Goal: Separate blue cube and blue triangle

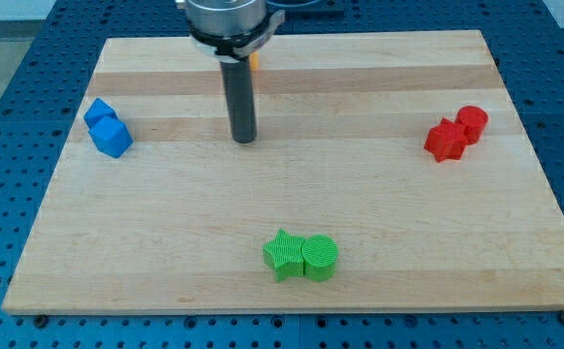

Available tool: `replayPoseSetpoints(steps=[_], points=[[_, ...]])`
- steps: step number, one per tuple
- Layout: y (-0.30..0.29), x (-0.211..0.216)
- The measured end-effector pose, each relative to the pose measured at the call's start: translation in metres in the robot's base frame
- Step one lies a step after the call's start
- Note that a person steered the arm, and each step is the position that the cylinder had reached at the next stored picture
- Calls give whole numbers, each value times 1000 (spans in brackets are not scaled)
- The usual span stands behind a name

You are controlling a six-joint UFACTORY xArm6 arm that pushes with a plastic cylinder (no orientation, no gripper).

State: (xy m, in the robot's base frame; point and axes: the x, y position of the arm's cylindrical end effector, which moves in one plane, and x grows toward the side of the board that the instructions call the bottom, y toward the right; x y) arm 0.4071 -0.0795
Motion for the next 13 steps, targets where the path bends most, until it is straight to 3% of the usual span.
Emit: replayPoseSetpoints(steps=[3,6,9,10,11,13], points=[[-88,48],[-129,67],[-216,72],[-216,43],[-216,-13],[-194,-27]])
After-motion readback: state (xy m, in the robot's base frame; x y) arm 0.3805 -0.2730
